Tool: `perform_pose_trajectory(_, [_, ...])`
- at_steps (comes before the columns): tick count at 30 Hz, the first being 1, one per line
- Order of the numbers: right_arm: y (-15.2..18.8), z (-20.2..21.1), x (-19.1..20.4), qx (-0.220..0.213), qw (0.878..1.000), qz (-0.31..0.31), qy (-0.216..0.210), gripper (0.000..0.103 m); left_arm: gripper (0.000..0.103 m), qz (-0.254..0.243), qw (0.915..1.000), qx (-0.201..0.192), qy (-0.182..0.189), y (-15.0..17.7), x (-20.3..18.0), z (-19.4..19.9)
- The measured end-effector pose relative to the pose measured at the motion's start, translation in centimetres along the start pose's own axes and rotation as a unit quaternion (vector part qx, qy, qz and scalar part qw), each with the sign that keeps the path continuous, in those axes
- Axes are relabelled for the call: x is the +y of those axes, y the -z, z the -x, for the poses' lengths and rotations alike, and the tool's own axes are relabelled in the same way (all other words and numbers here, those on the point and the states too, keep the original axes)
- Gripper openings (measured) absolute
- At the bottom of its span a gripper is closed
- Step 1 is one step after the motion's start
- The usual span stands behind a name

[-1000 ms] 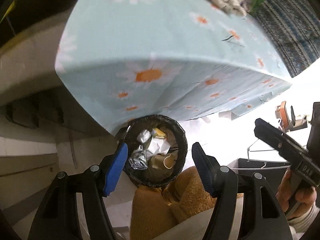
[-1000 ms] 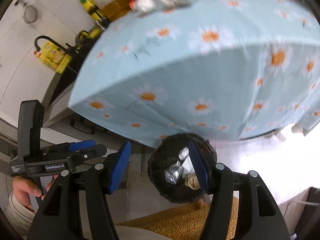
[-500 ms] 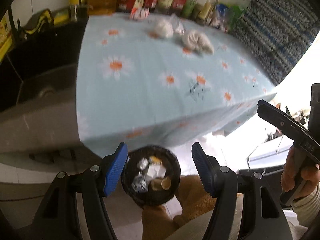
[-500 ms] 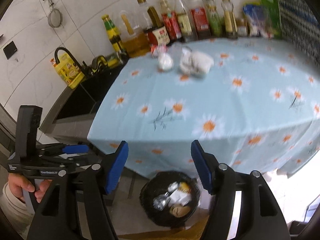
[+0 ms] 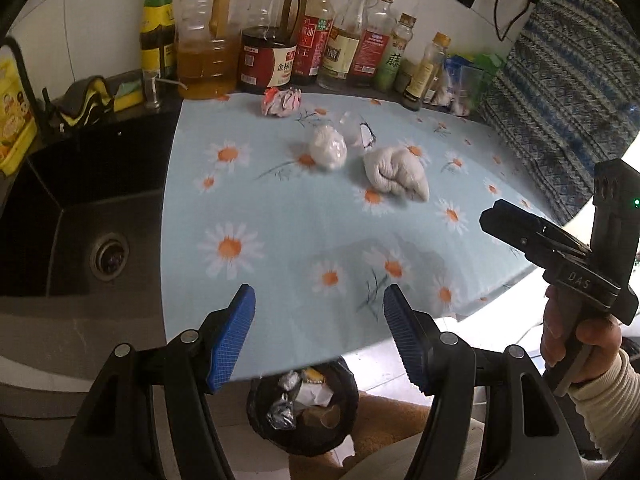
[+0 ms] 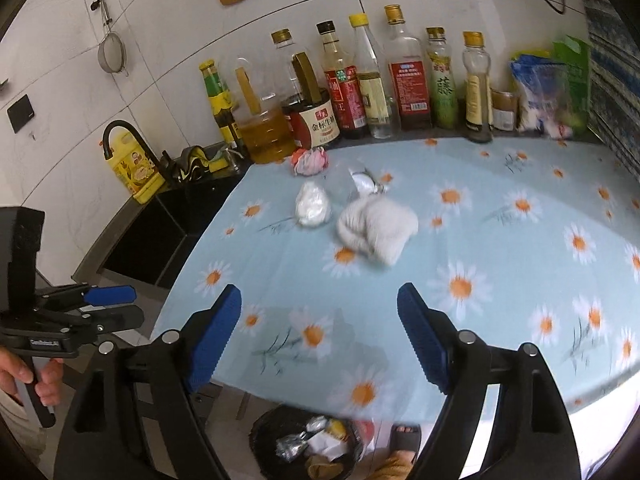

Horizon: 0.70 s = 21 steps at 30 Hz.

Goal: Collect trash
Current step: 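Raise both tools back toward the counter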

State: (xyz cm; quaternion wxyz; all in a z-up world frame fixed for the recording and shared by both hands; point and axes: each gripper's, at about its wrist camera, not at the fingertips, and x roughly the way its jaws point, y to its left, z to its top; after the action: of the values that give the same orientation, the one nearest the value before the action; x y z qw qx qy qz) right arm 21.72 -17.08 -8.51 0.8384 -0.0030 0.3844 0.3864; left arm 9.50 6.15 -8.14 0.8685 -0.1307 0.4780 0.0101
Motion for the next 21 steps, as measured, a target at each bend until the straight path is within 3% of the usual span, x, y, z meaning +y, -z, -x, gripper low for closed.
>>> perform_pose_trajectory(12, [-3.2, -6.6, -6.3, 0.057, 0.998, 0.015, -0.030, 0.080, 0.065, 0.026, 0.9989, 0.026, -0.027, -5.9, -3.0, -4.2])
perform_pose_trajectory(21, [-4.6, -11.6, -7.9, 0.104, 0.992, 0.037, -0.068, 0.080, 0.065, 0.061, 0.9956, 0.044, -0.056, -9.4, -3.8, -7.7])
